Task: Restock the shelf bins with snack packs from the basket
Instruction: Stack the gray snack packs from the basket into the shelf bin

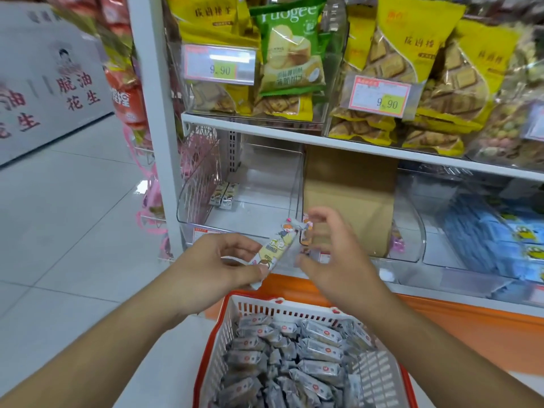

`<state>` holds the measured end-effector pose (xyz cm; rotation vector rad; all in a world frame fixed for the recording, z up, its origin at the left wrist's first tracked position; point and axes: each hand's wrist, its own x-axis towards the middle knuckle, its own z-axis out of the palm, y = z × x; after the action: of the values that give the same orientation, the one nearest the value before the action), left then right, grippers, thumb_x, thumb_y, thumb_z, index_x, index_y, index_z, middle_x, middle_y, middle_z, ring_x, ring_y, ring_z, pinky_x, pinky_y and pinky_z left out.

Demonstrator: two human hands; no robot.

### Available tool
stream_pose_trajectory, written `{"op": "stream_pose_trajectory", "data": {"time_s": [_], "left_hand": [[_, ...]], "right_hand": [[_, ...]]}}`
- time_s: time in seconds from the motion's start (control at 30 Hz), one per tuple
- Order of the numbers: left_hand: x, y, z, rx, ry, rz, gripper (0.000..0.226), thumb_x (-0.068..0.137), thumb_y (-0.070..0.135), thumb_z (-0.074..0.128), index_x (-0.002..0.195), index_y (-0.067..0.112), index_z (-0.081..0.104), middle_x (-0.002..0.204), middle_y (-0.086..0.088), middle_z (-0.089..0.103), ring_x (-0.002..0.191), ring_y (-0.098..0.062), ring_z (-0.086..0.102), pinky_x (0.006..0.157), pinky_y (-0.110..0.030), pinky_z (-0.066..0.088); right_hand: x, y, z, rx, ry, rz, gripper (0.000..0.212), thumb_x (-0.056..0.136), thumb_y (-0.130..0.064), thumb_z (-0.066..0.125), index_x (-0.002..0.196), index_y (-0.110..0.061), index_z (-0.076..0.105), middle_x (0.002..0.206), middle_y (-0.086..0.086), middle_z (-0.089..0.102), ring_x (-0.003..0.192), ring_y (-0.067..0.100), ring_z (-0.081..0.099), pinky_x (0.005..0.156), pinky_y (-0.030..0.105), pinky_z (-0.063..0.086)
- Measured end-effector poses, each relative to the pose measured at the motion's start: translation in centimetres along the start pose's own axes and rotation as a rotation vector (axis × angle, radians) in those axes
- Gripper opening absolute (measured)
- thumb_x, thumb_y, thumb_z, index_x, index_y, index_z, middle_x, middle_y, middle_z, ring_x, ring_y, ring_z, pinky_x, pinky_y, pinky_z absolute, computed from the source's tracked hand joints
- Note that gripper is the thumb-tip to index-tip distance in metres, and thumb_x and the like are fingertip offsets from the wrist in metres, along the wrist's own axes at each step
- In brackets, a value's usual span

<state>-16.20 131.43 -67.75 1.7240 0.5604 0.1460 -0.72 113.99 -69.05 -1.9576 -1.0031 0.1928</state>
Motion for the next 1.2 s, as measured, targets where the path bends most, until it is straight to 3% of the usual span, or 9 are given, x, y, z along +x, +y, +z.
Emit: {"op": "stream_pose_trajectory", "data": {"time_s": [0.1,0.27,0.4,0.53,0.6,0.7,0.83,0.97,1.2], "left_hand": [[0.7,-0.6,0.2,-0.052,0.122,-0.008,0.032,0.078,0.029,0.090,0.106,0.026,0.076,0.107,-0.002,0.073,0.088,-0.020,0.077,0.088,-0.039,0.062],[2.2,-0.5,0.4,-0.163,0.219,-0.014,0.033,0.078,0.021,0.090,0.107,0.020,0.074,0.108,-0.006,0.072,0.085,-0.023,0.077,0.078,-0.031,0.063],[4.0,-1.2,-1.3,-0.218,0.223,-0.007,0.039,0.073,0.031,0.094,0.106,0.022,0.075,0.107,-0.006,0.072,0.091,-0.027,0.077,0.088,-0.041,0.062],[5.6,-1.1,-3.3,-0.354,0.191,-0.005,0.023,0.091,0.014,0.077,0.114,0.016,0.073,0.112,-0.011,0.073,0.095,-0.024,0.077,0.090,-0.037,0.062],[6.4,-1.4,-4.2,-0.222,0.252,0.028,0.023,0.095,0.020,0.071,0.118,0.025,0.071,0.113,0.002,0.074,0.101,-0.016,0.074,0.096,-0.036,0.058],[7.2,-2.6,-6.0,0.343,0.399,0.186,0.035,0.099,0.031,0.062,0.134,0.033,0.061,0.127,0.018,0.063,0.119,-0.006,0.060,0.099,-0.023,0.043],[7.6,-4.2,-7.8,0.732,0.313,0.237,0.052,0.102,0.041,0.052,0.152,0.037,0.039,0.140,0.011,0.056,0.128,-0.021,0.054,0.108,-0.033,0.041],[7.9,-5.1,-8.4,0.834,0.245,0.161,0.067,0.104,0.046,0.045,0.160,0.042,0.009,0.142,0.014,0.051,0.129,-0.022,0.046,0.111,-0.033,0.036],[8.6,-5.5,-7.9,0.799,0.243,0.178,0.069,0.102,0.049,0.047,0.158,0.046,0.008,0.133,0.012,0.051,0.123,-0.024,0.048,0.107,-0.038,0.041]], "right_hand": [[0.2,-0.8,0.2,0.110,-0.063,-0.005,0.070,0.090,-0.012,0.077,0.138,-0.048,0.042,0.142,-0.017,0.042,0.118,0.002,0.061,0.094,0.030,0.058],[2.1,-1.5,2.7,-0.046,-0.162,-0.123,0.088,0.077,-0.036,0.091,0.152,-0.039,0.043,0.158,-0.028,0.022,0.140,0.001,0.041,0.106,0.020,0.045],[5.4,-1.6,4.8,-0.055,-0.091,-0.101,0.077,0.073,-0.032,0.095,0.137,-0.037,0.052,0.143,-0.027,0.036,0.124,-0.001,0.048,0.099,0.022,0.049],[8.8,-1.9,6.6,-0.011,-0.090,0.009,0.077,0.069,-0.025,0.098,0.128,-0.041,0.051,0.132,-0.022,0.045,0.109,0.000,0.055,0.090,0.027,0.055],[10.9,-1.9,7.7,0.037,-0.075,0.067,0.079,0.066,-0.023,0.100,0.127,-0.039,0.052,0.127,-0.016,0.050,0.104,0.004,0.057,0.088,0.030,0.056],[14.9,-0.6,9.5,-0.017,-0.049,0.116,0.086,0.065,-0.020,0.101,0.133,-0.034,0.050,0.125,-0.011,0.051,0.102,0.009,0.058,0.092,0.035,0.055],[20.4,2.9,12.0,-0.160,-0.059,0.170,0.098,0.064,-0.020,0.101,0.146,-0.020,0.047,0.142,0.000,0.053,0.121,0.019,0.058,0.100,0.031,0.050],[23.7,5.7,14.0,-0.316,-0.140,0.241,0.106,0.065,-0.019,0.097,0.155,-0.015,0.040,0.145,0.009,0.056,0.125,0.028,0.059,0.093,0.027,0.051],[26.1,7.4,16.4,-0.303,-0.160,0.259,0.083,0.073,-0.006,0.079,0.148,-0.015,0.047,0.132,0.009,0.067,0.114,0.031,0.066,0.088,0.038,0.060]]}}
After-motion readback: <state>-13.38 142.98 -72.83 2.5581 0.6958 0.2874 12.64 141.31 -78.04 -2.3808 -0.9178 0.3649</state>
